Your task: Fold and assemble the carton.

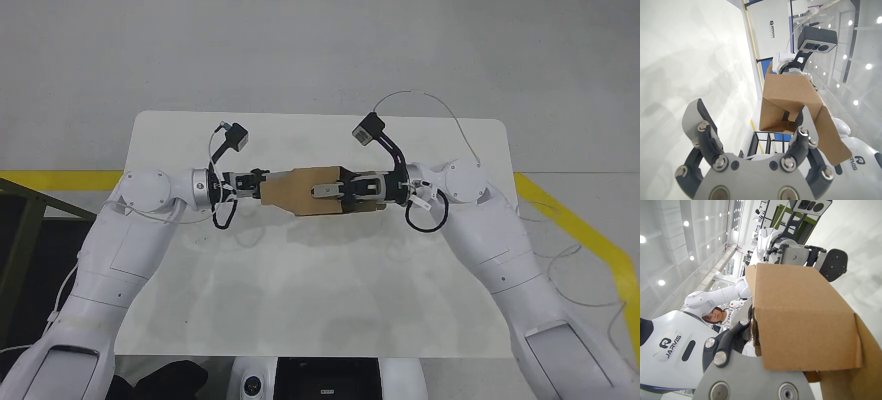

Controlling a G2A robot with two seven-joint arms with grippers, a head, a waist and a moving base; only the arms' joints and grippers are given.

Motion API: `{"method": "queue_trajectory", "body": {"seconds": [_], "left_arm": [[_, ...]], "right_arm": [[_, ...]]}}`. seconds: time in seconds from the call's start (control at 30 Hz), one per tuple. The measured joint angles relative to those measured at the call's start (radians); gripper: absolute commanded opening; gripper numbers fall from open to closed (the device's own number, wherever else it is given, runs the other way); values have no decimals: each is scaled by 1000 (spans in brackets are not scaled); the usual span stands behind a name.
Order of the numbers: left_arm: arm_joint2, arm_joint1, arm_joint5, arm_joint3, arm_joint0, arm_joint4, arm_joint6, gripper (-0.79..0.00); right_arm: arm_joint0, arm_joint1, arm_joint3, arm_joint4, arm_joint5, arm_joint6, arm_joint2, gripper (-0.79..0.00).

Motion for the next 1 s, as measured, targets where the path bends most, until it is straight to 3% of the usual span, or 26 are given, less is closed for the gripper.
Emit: {"method": "queue_trajectory", "body": {"seconds": [0.67,1.0], "left_arm": [[2,-2,-6,9,-15,-4,-2,0],[-62,13,-12,5,6,-8,25,0]], "right_arm": [[6,-4,13,0,-3,-1,2,-785],[1,13,50,-100,12,-71,52,-785]]}}
